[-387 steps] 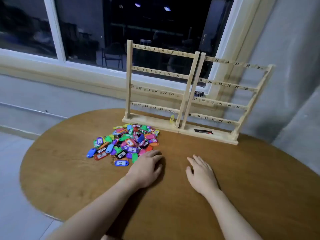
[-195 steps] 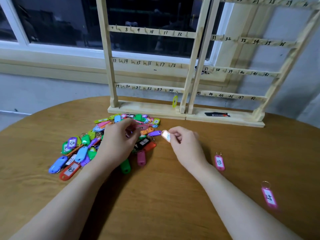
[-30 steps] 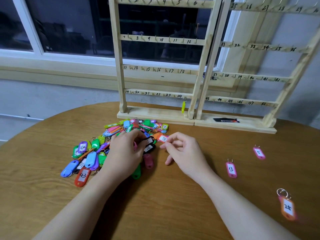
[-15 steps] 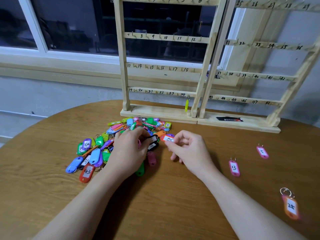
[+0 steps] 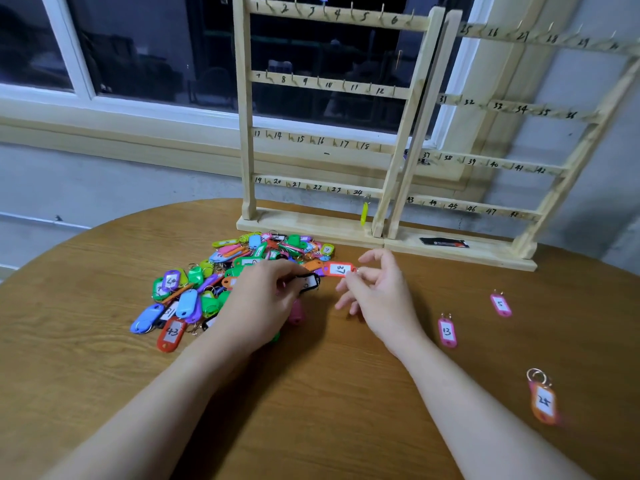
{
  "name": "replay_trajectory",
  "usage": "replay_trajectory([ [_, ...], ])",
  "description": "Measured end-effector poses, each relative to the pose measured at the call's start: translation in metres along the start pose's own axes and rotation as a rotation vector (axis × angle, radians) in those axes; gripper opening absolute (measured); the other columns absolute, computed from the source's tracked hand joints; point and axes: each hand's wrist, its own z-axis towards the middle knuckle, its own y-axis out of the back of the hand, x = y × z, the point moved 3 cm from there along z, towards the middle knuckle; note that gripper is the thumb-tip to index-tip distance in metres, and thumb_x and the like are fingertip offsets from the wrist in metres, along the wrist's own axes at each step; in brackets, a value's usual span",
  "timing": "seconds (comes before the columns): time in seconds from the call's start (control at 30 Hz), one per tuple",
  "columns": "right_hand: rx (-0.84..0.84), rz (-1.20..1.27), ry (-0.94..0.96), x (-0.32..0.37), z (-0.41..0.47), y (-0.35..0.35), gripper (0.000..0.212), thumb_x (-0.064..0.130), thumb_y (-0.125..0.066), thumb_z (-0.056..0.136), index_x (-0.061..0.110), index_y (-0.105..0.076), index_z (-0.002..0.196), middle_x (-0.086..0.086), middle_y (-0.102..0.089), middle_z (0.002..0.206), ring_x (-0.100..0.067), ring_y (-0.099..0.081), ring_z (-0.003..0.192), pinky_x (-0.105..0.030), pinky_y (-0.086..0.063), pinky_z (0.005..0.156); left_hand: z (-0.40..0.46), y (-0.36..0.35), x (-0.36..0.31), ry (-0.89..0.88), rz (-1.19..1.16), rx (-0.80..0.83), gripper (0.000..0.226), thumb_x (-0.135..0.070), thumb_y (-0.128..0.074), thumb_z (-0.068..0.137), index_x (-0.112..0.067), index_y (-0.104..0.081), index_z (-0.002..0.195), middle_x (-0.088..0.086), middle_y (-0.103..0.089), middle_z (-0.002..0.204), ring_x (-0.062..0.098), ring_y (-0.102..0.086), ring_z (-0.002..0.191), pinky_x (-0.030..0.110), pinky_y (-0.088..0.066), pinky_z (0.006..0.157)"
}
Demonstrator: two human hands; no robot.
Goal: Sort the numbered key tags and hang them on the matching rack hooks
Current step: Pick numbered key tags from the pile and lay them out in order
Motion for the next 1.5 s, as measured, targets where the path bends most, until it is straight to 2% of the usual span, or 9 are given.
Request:
replay_trajectory([
  [0.07,-0.040,0.039,0.009,0.011,-0.003,0.013,0.021,0.008,-0.059,0.100,0.019,-0.049,0.115,-0.006,-0.076,0.086,-0.029,-0.073,0.063,-0.028,-0.049,0.050,-0.006,-0.004,-0.005,-0.027,0.018,0.044,0.014,-0.019,-0.066,0.096,-0.025,-0.075,0.104,-0.018,-0.060,0.083,0.002,-0.056,0.082,0.016,-0.042,0.070],
  [0.17,-0.118,0.044,0.027,0.029,-0.010,0.043,0.009,0.009,-0.056,0.102,0.014,-0.056,0.109,-0.004,-0.077,0.088,-0.026,-0.073,0.063,-0.024,-0.047,0.049,-0.013,-0.011,-0.010,-0.051,0.018,0.110,0.010,-0.025,-0.068,0.094,-0.035,-0.068,0.092,-0.019,-0.064,0.082,0.003,-0.055,0.083,0.026,-0.044,0.072],
  [0.33,-0.145,-0.013,-0.020,0.034,-0.040,0.099,0.009,0.011,-0.052,0.105,0.006,-0.060,0.106,-0.014,-0.072,0.087,-0.024,-0.068,0.055,-0.026,-0.042,0.044,-0.027,-0.020,-0.036,0.052,-0.172,0.193,0.010,-0.025,-0.072,0.092,-0.023,-0.070,0.082,-0.009,-0.073,0.075,0.007,-0.066,0.072,0.031,-0.052,0.071],
  [0.57,-0.114,-0.155,-0.098,0.026,-0.097,0.171,0.019,0.017,-0.054,0.105,0.003,-0.064,0.097,-0.016,-0.068,0.087,-0.016,-0.067,0.057,-0.024,-0.046,0.046,-0.063,-0.062,-0.086,0.107,-0.076,0.345,0.026,-0.039,-0.064,0.097,-0.025,-0.065,0.075,-0.008,-0.065,0.074,0.004,-0.057,0.069,0.021,-0.040,0.059],
  [0.67,-0.069,-0.264,-0.091,0.027,-0.118,0.194,0.022,0.018,-0.053,0.105,0.002,-0.065,0.096,-0.011,-0.068,0.073,-0.011,-0.061,0.052,-0.023,-0.045,0.048,-0.068,-0.073,-0.094,0.060,0.102,0.288,0.025,-0.040,-0.058,0.099,-0.025,-0.066,0.080,-0.005,-0.064,0.085,0.016,-0.057,0.084,0.033,-0.046,0.073],
  [0.77,-0.028,-0.405,-0.067,0.024,-0.135,0.216,0.024,0.018,-0.048,0.107,0.004,-0.061,0.092,-0.007,-0.064,0.063,-0.014,-0.053,0.049,-0.022,-0.043,0.050,-0.070,-0.082,-0.098,0.089,0.177,0.273,0.027,-0.042,-0.052,0.100,-0.024,-0.061,0.082,-0.001,-0.061,0.094,0.024,-0.056,0.099,0.036,-0.039,0.077],
  [0.9,0.069,-0.568,-0.095,0.011,-0.158,0.239,0.025,0.020,-0.044,0.108,0.011,-0.058,0.090,-0.002,-0.059,0.064,-0.009,-0.051,0.051,-0.022,-0.042,0.052,-0.073,-0.090,-0.109,0.105,0.291,0.290,0.028,-0.043,-0.044,0.102,-0.022,-0.060,0.094,0.005,-0.055,0.105,0.029,-0.050,0.111,0.039,-0.037,0.091],
  [1.1,0.174,-0.859,-0.083,-0.007,-0.176,0.280,0.027,0.027,-0.043,0.108,0.025,-0.052,0.082,0.007,-0.056,0.075,-0.007,-0.050,0.069,-0.034,-0.045,0.073,-0.077,-0.093,-0.115,0.089,0.362,0.289,0.034,-0.043,-0.040,0.101,-0.020,-0.065,0.104,0.007,-0.054,0.107,0.029,-0.050,0.113,0.041,-0.037,0.096],
  [1.5,0.234,-1.096,-0.137,-0.027,-0.191,0.335,0.027,0.036,-0.040,0.107,0.035,-0.052,0.084,0.011,-0.054,0.091,-0.007,-0.054,0.086,-0.033,-0.049,0.083,-0.074,-0.090,-0.107,0.048,0.421,0.280,0.033,-0.041,-0.041,0.103,-0.019,-0.064,0.108,0.006,-0.057,0.112,0.027,-0.051,0.111,0.041,-0.039,0.097],
])
